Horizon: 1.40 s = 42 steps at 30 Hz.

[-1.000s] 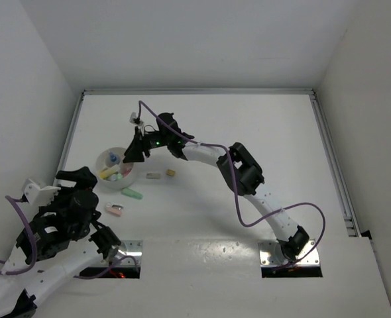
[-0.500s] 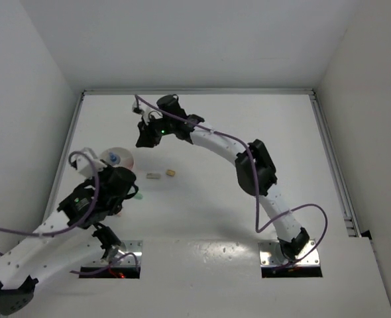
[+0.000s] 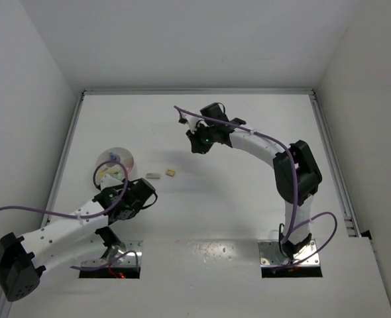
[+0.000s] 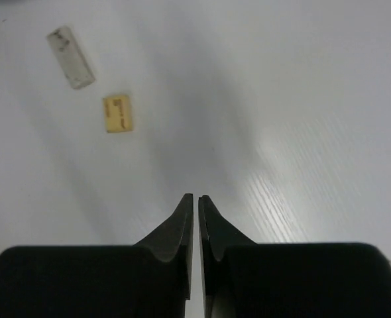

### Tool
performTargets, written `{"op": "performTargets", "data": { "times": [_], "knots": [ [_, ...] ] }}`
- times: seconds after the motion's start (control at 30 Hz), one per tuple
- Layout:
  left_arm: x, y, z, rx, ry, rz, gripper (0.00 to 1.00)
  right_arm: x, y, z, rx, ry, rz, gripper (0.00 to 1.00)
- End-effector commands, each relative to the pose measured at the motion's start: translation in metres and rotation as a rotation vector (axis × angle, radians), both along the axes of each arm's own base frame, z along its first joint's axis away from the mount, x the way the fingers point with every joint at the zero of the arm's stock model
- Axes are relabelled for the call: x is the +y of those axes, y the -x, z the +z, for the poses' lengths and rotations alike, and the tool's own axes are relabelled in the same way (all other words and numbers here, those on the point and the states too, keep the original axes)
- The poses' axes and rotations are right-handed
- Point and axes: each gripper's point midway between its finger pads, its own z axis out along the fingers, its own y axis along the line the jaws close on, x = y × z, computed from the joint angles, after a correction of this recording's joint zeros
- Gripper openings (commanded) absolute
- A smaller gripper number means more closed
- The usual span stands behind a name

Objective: Sort the stationery into containers
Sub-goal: Grab a piece of stationery with the left arm

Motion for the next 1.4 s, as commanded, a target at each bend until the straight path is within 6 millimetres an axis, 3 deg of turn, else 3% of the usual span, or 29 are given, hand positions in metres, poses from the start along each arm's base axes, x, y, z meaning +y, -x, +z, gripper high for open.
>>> {"op": "performTargets", "data": {
  "times": [0.0,0.1,0.17,0.37,0.53,0.7,0.93,1.37],
  "knots": [
    [-0.006,-0.010,-0.007,-0.008,0.076,0.123,0.51,-0.013,-0.016,0.048,-0.091,-0.114,-0.117,0.06],
    [-0.003,-0.015,-0.015,0.026,-0.052,0.121,0.47,-0.022,-0.019,0.047,-0.098,-0.147,-0.131,0.06],
    [-0.009,-0.023,-0.007,-0.001,-0.106,0.102,0.47,-0.026,-0.019,0.050,-0.093,-0.153,-0.133,0.06],
    [-0.001,-0.021,-0.010,0.008,-0.281,0.115,0.64,-0.036,-0.023,0.045,-0.023,-0.200,-0.142,0.06],
    [0.006,-0.018,-0.014,0.003,-0.334,0.145,0.65,-0.042,-0.023,0.034,0.038,-0.215,-0.140,0.06],
    [0.012,-0.017,-0.023,0.025,-0.401,0.145,0.65,-0.047,-0.025,0.035,0.048,-0.233,-0.138,0.07],
    [0.003,-0.027,-0.030,0.005,-0.404,0.156,0.65,-0.054,-0.025,0.031,0.087,-0.256,-0.140,0.07],
    [-0.002,-0.043,-0.050,-0.019,-0.498,0.189,0.64,-0.069,-0.027,0.040,0.154,-0.341,-0.145,0.10]
  ]
}}
